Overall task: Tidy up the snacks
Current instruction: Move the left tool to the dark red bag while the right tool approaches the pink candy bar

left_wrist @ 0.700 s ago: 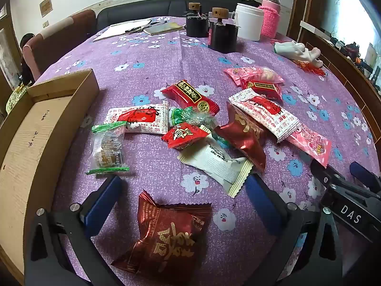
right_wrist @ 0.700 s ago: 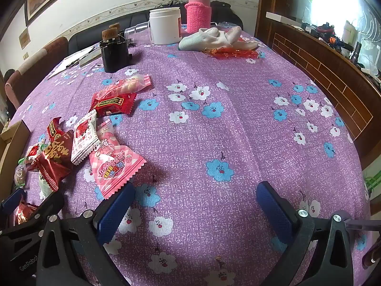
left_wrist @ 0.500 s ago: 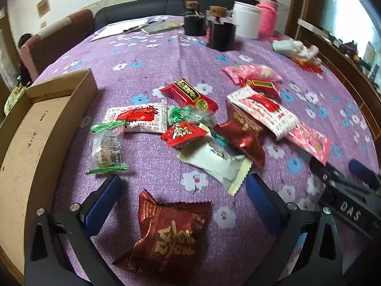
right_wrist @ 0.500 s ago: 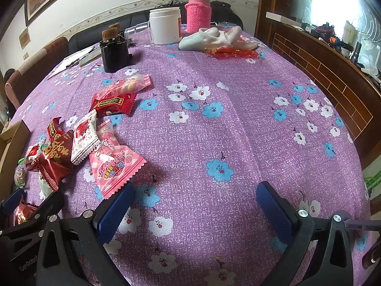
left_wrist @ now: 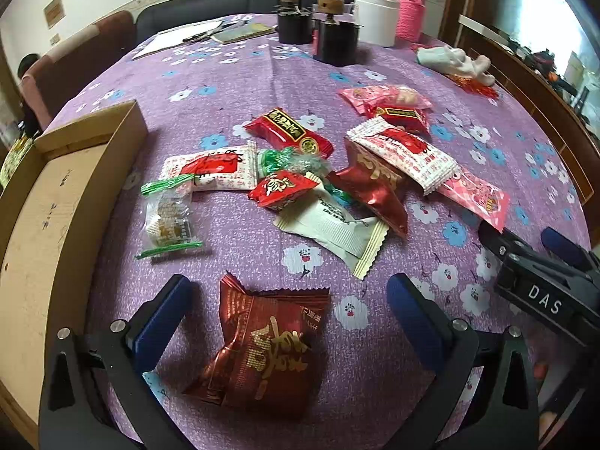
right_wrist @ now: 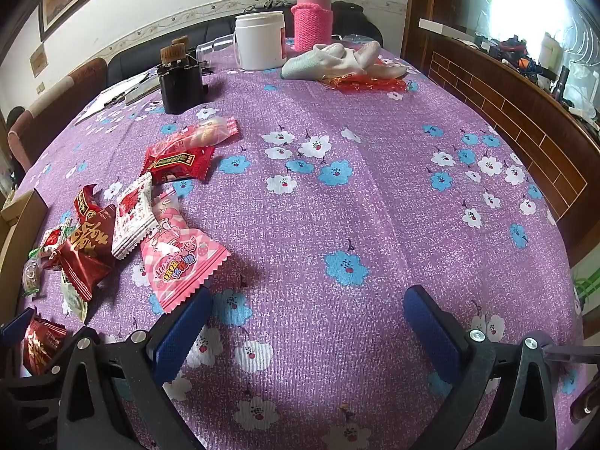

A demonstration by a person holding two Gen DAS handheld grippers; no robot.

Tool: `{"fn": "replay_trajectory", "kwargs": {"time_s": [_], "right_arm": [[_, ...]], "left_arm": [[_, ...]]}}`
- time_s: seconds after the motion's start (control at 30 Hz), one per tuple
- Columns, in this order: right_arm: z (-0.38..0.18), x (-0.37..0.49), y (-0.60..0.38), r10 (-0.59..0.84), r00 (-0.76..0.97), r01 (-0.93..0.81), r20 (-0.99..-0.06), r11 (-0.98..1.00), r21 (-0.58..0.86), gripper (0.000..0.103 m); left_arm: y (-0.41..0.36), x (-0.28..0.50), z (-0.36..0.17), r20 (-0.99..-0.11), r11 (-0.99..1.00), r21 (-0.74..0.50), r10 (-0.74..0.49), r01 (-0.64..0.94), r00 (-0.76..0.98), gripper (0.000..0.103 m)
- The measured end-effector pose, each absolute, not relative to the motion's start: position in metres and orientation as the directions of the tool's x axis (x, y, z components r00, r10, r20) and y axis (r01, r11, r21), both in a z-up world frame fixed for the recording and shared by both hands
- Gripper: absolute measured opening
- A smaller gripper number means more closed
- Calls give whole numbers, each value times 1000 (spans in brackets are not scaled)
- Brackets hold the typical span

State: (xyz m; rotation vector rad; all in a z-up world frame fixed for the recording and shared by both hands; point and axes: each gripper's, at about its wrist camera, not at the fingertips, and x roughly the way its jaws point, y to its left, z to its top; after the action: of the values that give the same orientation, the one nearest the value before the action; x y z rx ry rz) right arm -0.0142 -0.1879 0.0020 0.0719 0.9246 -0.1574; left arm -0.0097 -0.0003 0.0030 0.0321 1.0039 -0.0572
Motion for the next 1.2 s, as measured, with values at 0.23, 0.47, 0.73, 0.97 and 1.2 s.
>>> {"fn": "replay_trajectory", "kwargs": {"time_s": [0.23,0.47,0.73,0.97,1.2], "right_arm": [[4,-16,-189,-74,554,140,-829,990,6,103],[2,-22,-185,-68,534,103,-842,995,-15,103],[65,-60,-155,-41,726,25,-686,999,-32,94],[76,-50,-112,30,735,-119,-677,989,-86,103],[37,-17,-143,97,613,-110,-784,993,37,59]], "left_arm": [[24,-46,50,-740,991,-104,-137,89,658,103],[95,-101,143,-515,987,-157,-94,14,852,103],[142,-123,153,-442,985,-167,-33,-46,897,103],[126,-126,123,-536,984,-168,-137,53,833,103],[80,-114,83,-652,964,-161,-265,211,711,57]]}}
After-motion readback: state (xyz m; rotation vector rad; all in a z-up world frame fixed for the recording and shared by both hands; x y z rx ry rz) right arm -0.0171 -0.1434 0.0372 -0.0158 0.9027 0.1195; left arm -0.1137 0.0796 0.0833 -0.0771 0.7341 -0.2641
